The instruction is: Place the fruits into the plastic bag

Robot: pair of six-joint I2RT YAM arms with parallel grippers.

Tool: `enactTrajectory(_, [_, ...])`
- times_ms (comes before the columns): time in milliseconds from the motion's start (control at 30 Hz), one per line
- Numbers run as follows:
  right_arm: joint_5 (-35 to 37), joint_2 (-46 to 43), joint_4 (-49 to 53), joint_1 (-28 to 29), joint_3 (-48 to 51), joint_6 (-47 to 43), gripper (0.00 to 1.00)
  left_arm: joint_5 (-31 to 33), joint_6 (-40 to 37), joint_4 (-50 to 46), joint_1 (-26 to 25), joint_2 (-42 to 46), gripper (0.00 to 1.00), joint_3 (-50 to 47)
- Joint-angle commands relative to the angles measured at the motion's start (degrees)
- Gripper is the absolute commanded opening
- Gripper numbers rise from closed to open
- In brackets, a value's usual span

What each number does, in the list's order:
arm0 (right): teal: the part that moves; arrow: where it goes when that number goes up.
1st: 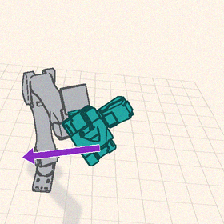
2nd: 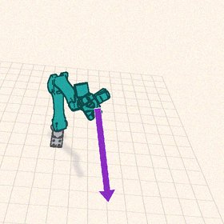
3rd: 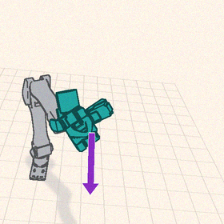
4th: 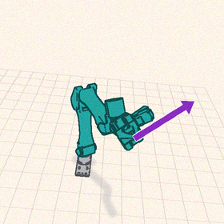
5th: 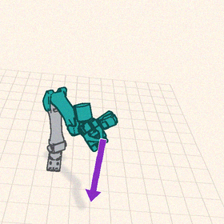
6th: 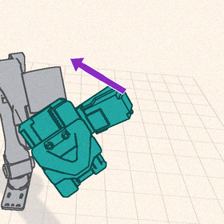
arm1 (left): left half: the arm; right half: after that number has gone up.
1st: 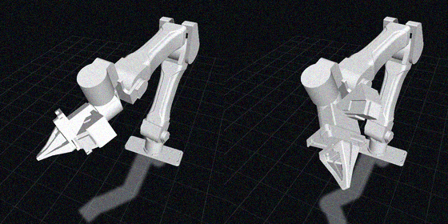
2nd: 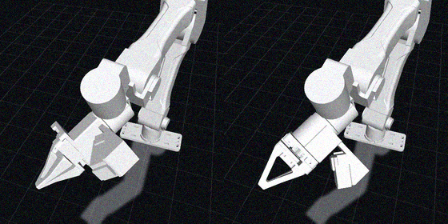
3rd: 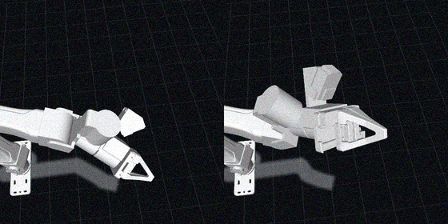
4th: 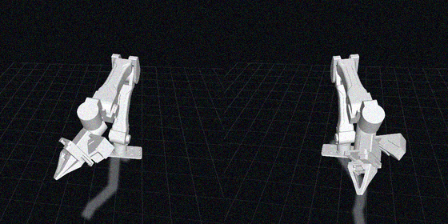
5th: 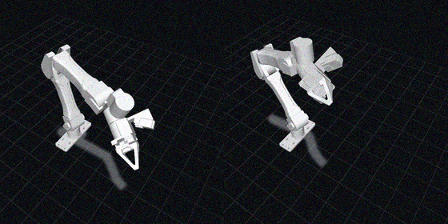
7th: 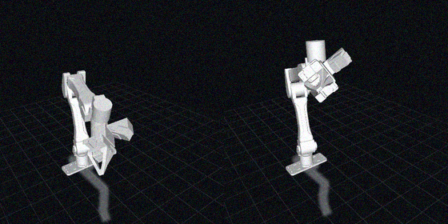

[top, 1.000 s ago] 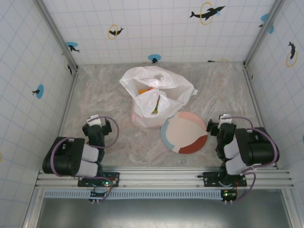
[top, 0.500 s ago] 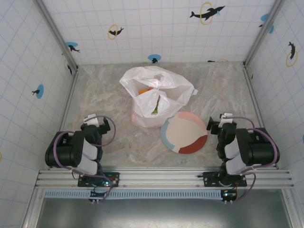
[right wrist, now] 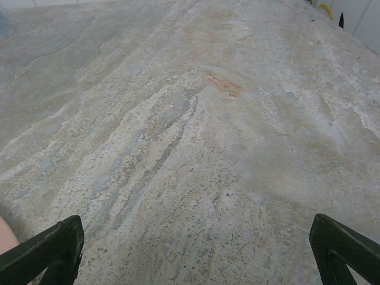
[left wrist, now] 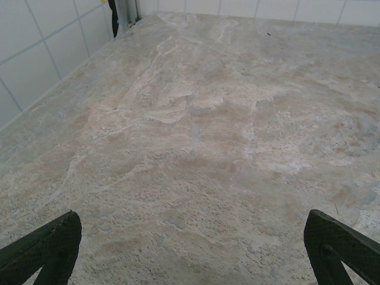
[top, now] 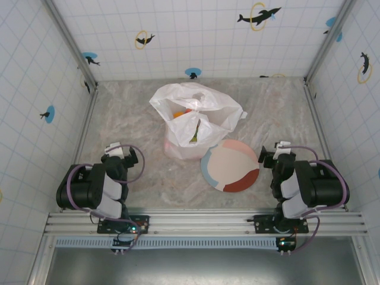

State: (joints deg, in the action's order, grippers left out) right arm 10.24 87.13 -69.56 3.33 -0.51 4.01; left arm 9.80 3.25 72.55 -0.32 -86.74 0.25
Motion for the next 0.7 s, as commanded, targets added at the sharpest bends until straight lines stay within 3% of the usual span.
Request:
enactTrajectory(0, [0.6, -0.4, -2.7, 0.3, 0.8, -0.3, 1.00, -0.8, 0.9, 1.8, 0.3, -0.1, 0.98, -0.6])
enactTrajectory(667, [1.0, -0.4, -2.8, 0.6, 1.0, -0.4, 1.00, -0.8, 0.8, 2.0, 0.3, 0.0, 0.98, -0.7])
